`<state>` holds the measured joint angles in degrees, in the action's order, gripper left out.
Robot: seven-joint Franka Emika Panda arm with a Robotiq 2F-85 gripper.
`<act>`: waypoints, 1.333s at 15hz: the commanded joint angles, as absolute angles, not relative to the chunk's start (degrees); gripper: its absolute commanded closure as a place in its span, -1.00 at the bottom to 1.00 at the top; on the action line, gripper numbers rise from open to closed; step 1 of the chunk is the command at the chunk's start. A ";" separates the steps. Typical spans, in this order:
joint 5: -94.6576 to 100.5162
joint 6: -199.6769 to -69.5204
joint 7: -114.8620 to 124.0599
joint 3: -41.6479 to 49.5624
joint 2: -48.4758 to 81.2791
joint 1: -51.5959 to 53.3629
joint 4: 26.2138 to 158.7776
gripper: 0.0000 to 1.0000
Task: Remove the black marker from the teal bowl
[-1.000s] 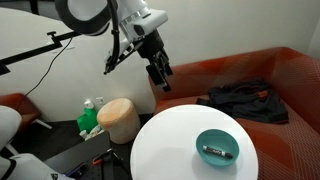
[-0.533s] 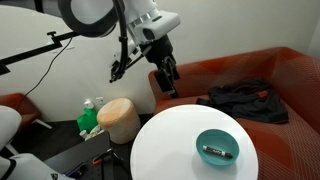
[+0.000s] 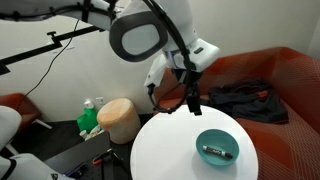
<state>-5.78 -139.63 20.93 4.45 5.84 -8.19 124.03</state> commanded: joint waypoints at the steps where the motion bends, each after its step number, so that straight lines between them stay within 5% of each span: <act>1: -8.33 -144.68 22.32 5.07 13.01 -6.70 120.09 -1.00; 20: -10.46 -149.54 22.49 6.46 18.86 -6.20 121.90 -1.00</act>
